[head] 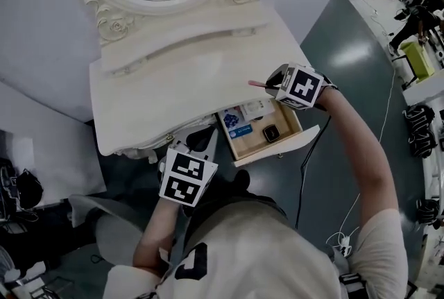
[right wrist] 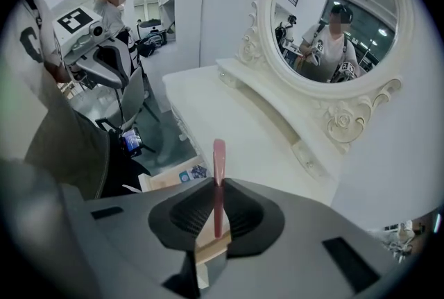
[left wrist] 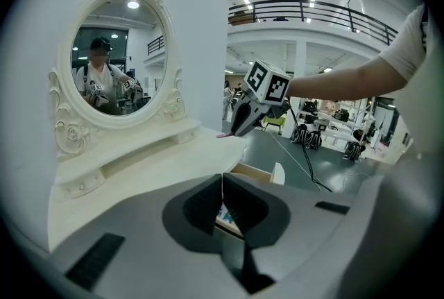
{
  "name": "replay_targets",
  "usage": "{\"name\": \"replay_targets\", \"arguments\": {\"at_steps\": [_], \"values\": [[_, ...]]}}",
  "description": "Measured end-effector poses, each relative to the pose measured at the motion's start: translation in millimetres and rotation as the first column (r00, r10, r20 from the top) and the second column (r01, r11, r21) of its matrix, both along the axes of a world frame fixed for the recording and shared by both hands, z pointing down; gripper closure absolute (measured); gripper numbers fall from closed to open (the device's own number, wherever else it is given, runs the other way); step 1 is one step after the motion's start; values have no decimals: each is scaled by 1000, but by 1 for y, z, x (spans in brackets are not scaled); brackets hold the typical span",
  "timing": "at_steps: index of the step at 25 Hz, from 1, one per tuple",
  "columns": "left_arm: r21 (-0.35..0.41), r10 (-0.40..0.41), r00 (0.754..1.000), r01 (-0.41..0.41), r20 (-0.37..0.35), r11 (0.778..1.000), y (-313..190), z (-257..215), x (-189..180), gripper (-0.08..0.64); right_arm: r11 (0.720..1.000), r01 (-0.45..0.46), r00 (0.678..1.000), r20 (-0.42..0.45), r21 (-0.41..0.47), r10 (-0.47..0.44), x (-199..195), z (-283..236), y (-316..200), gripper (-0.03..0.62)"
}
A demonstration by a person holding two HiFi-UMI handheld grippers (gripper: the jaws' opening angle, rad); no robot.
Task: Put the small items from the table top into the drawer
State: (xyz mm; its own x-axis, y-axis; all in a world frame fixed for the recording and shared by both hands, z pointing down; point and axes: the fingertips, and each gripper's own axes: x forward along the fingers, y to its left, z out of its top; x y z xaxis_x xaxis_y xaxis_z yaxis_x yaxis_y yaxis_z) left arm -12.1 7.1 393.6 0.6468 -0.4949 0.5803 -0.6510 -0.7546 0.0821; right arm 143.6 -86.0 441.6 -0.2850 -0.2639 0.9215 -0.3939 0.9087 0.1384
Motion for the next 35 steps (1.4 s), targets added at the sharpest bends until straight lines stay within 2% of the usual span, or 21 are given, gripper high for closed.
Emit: {"name": "replay_targets", "arguments": {"at_steps": [8,15,26,30,35], "values": [[-18,63,998,-64,-20,998,14,8,-8,503,997,-59,998,-5,-39,59,-10,16,37,531],[-32,78,997,-79,-18,996,23,14,-12,503,992,-50,998,-29,-114,47,-14,55,73,531],[-41,-58,998,59,34,997,3,18,-16,503,981,25,999,44,-190,-17,-20,107,64,531],[-53,-110,992,114,66,992,-2,25,-6,503,975,16,994,112,-223,9,-25,131,57,531],[-77,-176,979,184,103,980,-7,33,8,503,960,-17,986,152,-278,61,-23,169,52,531]]}}
